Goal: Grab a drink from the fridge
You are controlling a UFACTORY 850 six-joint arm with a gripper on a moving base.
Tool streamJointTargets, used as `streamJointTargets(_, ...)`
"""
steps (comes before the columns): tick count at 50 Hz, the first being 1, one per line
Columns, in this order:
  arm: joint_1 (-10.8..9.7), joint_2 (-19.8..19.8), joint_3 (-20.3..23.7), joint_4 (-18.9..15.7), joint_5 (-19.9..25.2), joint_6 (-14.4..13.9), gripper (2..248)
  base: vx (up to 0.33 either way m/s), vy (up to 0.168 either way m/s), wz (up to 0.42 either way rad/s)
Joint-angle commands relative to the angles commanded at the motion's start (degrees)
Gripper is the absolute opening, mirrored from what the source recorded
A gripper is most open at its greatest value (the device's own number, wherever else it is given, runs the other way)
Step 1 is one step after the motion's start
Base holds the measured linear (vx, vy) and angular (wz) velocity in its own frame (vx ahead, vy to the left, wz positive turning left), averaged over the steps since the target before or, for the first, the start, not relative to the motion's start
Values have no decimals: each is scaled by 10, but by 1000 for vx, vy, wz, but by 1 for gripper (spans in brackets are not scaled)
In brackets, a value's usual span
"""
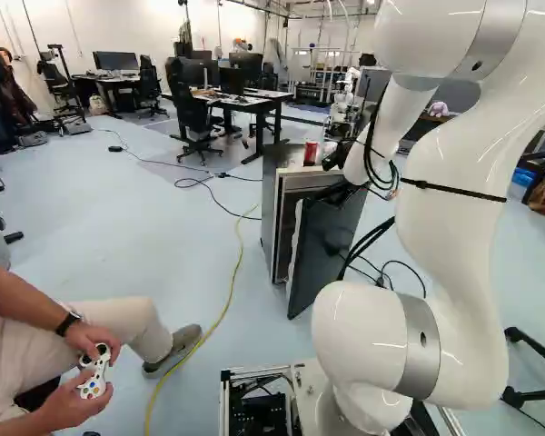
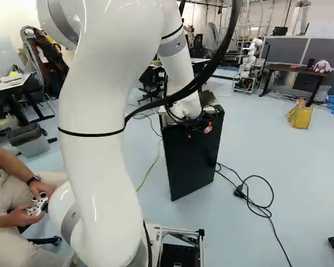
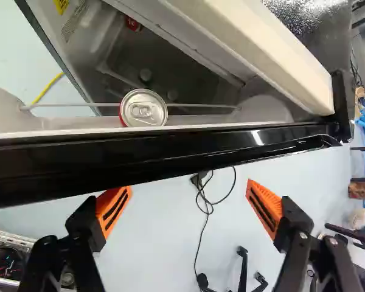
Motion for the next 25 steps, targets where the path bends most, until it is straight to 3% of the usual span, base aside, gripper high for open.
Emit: streamJointTargets(25, 14, -12, -16, 0, 0, 0, 247, 0, 0, 0)
